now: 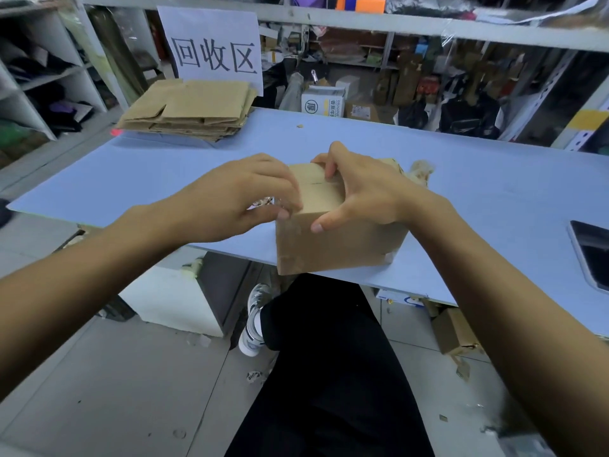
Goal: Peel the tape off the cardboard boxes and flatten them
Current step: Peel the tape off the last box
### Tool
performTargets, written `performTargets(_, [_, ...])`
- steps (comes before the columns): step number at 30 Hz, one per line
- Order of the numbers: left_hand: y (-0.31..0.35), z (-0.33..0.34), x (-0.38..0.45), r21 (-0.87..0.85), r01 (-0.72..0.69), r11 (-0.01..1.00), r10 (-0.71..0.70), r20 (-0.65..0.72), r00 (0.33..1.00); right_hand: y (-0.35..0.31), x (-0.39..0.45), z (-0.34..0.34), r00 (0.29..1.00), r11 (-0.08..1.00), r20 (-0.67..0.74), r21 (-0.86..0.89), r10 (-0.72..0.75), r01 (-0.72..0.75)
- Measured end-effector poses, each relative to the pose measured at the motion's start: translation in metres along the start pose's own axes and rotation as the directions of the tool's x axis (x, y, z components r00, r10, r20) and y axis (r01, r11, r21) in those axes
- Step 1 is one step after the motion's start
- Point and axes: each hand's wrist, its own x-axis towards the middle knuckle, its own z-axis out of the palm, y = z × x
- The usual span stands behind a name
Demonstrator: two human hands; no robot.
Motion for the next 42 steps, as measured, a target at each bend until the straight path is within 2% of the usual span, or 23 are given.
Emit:
performTargets(3, [0.001,-0.007,0.002,0.026,-0.028,0.999,0.028,0.014,1.0,-0.001,-0.001,0.0,1.0,1.0,0.004,0.011,-0.001,0.001])
performTargets(5, [-0.001,-0.008,0.007,-0.01,-0.048,0.999,0.049,0.097,0.994,-0.001,-0.002,-0.001,1.0,1.0,0.008,0.018,-0.007,0.007])
performTargets(8, [-0.008,-0.018,0.009,-0.11,0.003,0.994,0.023,0.241,0.97,0.0,-0.003,-0.003,1.0,1.0,0.02,0.025,-0.005,0.004])
performTargets(10, [-0.018,-0.031,0.0,-0.115,0.037,0.993,-0.002,0.29,0.957,0.001,-0.004,-0.004,0.999,0.999,0.033,0.037,-0.005,0.004])
performTargets(13, [-0.024,-0.037,-0.021,-0.178,0.205,0.962,-0.159,0.245,0.957,0.001,-0.003,-0.006,0.999,0.999,0.042,0.029,-0.019,0.018])
performTargets(16, [-0.022,-0.017,-0.03,-0.371,0.373,0.851,-0.364,0.096,0.926,-0.001,-0.003,-0.006,0.999,1.0,0.038,0.015,-0.028,0.028])
performTargets(19, [-0.022,0.002,-0.018,-0.27,0.496,0.825,-0.539,-0.113,0.835,-0.002,-0.004,-0.005,0.999,0.999,0.026,0.003,-0.046,0.045])
performTargets(21, [-0.025,0.01,-0.002,-0.288,0.546,0.787,-0.606,-0.194,0.771,-0.002,-0.006,-0.005,0.999,0.999,0.02,0.004,-0.051,0.051])
performTargets(22, [-0.028,0.011,0.008,-0.328,0.577,0.748,-0.656,-0.232,0.718,-0.002,-0.007,-0.005,0.998,0.998,0.016,0.003,-0.058,0.058])
performTargets(24, [-0.041,0.007,0.025,-0.44,0.637,0.633,-0.772,-0.302,0.559,-0.003,-0.009,-0.004,0.997,0.997,0.003,0.0,-0.071,0.071])
performTargets(25, [-0.045,0.002,0.032,-0.454,0.665,0.593,-0.804,-0.29,0.519,-0.003,-0.01,-0.003,0.997,0.997,-0.009,0.003,-0.071,0.071])
performTargets(27, [-0.044,-0.009,0.034,-0.374,0.736,0.564,-0.821,-0.156,0.55,-0.003,-0.01,-0.002,0.998,0.998,-0.015,0.009,-0.067,0.067])
performTargets(29, [-0.029,-0.015,0.024,-0.298,0.781,0.549,-0.81,0.038,0.585,-0.001,-0.008,-0.002,0.998,0.998,-0.019,0.008,-0.063,0.063])
performTargets(31, [-0.007,-0.015,0.004,-0.283,0.815,0.506,-0.812,0.162,0.56,0.0,-0.005,-0.002,0.998,0.998,-0.018,0.012,-0.064,0.064])
performTargets(32, [0.002,-0.013,-0.002,-0.316,0.812,0.491,-0.814,0.164,0.557,0.0,-0.004,-0.001,0.998,0.998,-0.018,0.012,-0.065,0.065])
performTargets(35, [0.001,0.003,-0.009,-0.502,0.729,0.465,-0.825,0.052,0.562,0.001,-0.003,0.0,0.997,0.998,-0.023,0.001,-0.069,0.069])
performTargets(38, [-0.005,0.015,-0.004,-0.622,0.633,0.461,-0.808,0.001,0.589,0.003,-0.003,0.0,0.996,0.997,-0.026,-0.009,-0.082,0.082])
performTargets(40, [-0.009,0.016,-0.001,-0.638,0.605,0.476,-0.797,-0.023,0.603,0.003,-0.002,0.0,0.997,0.997,-0.028,-0.007,-0.076,0.076])
performTargets(42, [-0.022,0.009,0.001,-0.617,0.614,0.492,-0.808,-0.061,0.586,0.003,0.0,-0.001,0.998,0.998,-0.028,-0.002,-0.06,0.06])
